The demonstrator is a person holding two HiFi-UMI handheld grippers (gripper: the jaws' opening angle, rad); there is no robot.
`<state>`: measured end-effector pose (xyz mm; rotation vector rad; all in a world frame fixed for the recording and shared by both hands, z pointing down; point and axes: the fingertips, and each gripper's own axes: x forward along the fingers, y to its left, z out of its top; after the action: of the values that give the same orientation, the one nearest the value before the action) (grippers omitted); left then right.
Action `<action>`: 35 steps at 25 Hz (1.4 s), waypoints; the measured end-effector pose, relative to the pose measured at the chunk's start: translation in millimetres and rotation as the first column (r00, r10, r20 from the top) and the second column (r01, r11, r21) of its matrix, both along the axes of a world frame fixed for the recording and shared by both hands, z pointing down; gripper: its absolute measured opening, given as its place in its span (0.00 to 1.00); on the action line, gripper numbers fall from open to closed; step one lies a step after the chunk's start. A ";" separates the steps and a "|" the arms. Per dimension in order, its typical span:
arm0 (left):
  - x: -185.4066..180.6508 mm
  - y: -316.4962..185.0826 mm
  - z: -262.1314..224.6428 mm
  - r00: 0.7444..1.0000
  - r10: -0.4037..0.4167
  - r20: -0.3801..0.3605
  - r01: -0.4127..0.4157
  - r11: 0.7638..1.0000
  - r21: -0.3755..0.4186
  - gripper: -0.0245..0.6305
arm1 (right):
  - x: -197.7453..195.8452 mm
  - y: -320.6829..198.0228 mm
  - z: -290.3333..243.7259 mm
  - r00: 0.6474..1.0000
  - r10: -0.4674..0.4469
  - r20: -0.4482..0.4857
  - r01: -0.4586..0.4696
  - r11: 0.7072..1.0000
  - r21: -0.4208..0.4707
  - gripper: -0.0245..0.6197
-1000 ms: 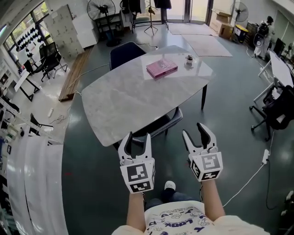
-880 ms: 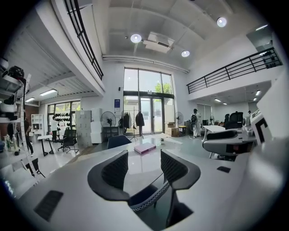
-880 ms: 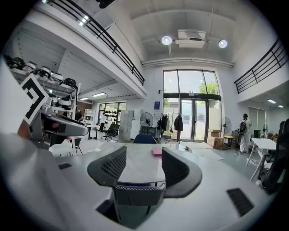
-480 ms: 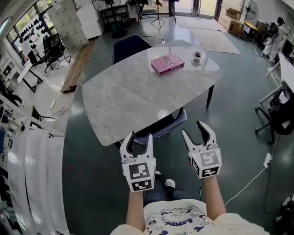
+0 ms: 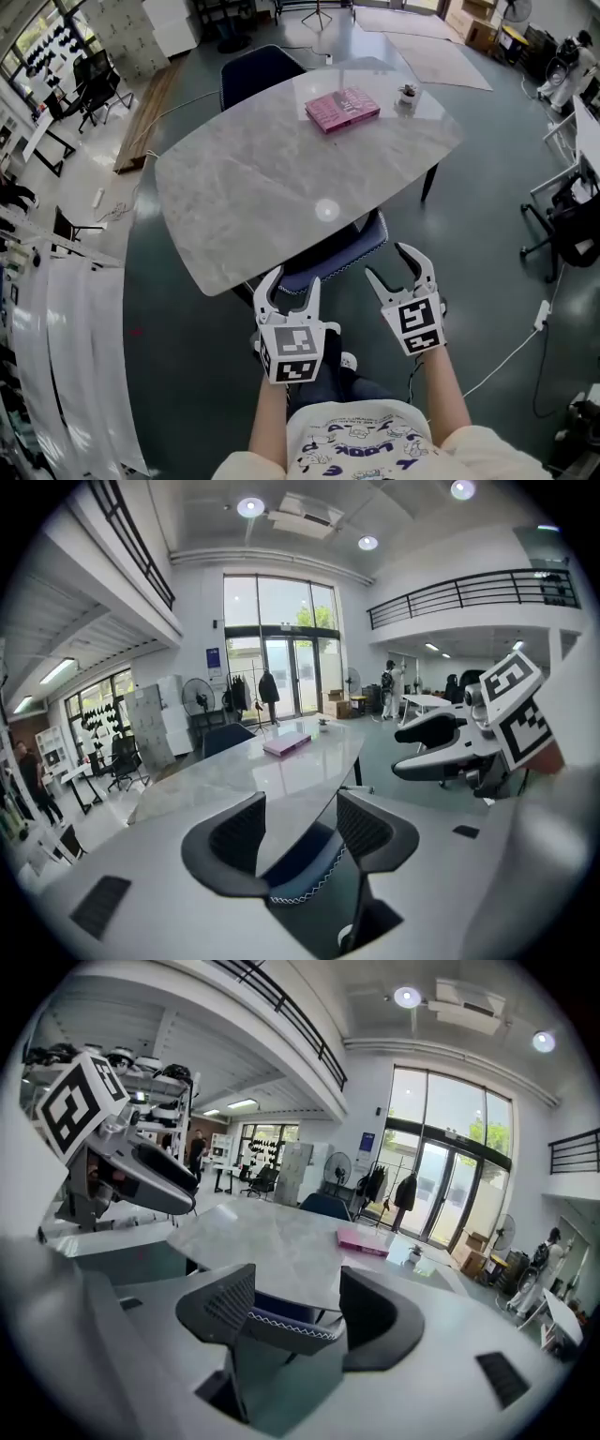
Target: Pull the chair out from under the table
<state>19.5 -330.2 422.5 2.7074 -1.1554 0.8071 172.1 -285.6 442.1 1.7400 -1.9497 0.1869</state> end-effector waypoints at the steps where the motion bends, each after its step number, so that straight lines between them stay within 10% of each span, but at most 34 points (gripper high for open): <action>1: 1.9 -2.0 5.9 1.000 0.018 0.023 -0.018 1.000 -0.006 0.43 | -0.4 -3.1 6.7 1.000 -0.011 -0.013 0.011 1.000 -0.019 0.50; 18: 38.2 -5.0 104.7 0.917 0.306 0.256 -0.267 0.947 -0.177 0.46 | -4.1 -38.1 107.2 0.924 -0.311 -0.223 0.239 0.924 -0.298 0.50; 35: 58.6 -2.8 192.5 0.776 0.472 0.418 -0.367 0.877 -0.309 0.47 | -21.5 -54.8 170.4 0.652 -0.650 -0.391 0.430 0.741 -0.515 0.49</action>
<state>78.1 -333.0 614.9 2.6827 -0.4410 1.6446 150.6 -340.5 612.5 0.7518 -1.7465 -0.1458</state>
